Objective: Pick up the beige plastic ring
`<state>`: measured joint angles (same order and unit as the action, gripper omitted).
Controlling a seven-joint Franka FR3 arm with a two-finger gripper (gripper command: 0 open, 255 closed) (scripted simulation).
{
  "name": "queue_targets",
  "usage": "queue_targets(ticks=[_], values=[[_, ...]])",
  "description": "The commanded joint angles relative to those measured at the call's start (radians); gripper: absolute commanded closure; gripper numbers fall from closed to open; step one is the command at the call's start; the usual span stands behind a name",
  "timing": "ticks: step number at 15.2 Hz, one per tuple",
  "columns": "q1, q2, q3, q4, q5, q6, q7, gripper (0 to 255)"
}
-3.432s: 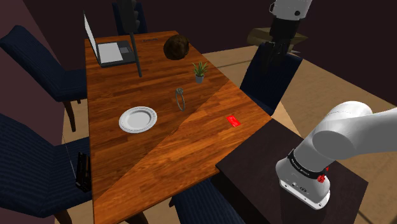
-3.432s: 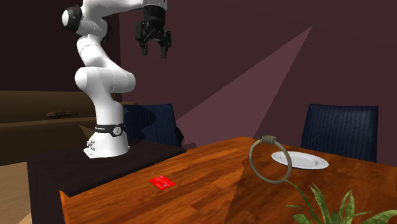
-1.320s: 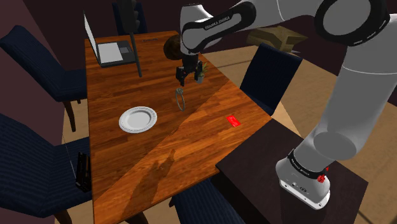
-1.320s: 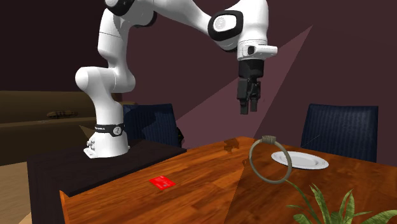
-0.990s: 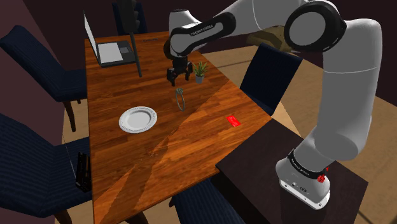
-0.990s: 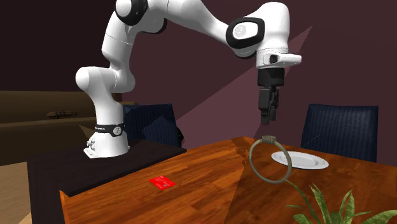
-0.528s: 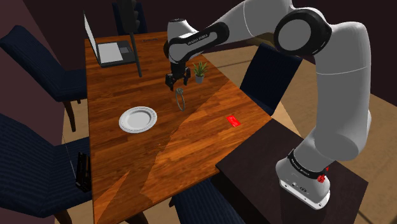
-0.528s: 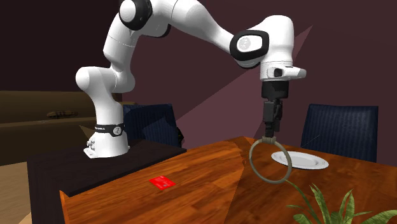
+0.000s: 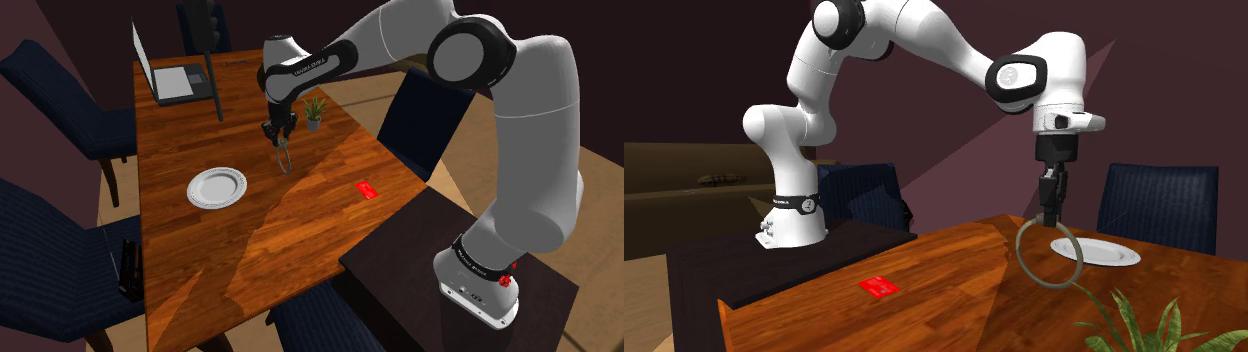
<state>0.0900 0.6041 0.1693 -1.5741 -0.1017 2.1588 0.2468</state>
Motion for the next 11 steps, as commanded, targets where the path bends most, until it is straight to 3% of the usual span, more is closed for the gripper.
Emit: queue_targets(ticks=[1, 11], values=[[0.0, 0.001, 0.0, 0.0, 0.0, 0.0, 0.0, 255], [-0.003, -0.039, 0.005, 0.02, 0.007, -0.06, -0.004, 255]])
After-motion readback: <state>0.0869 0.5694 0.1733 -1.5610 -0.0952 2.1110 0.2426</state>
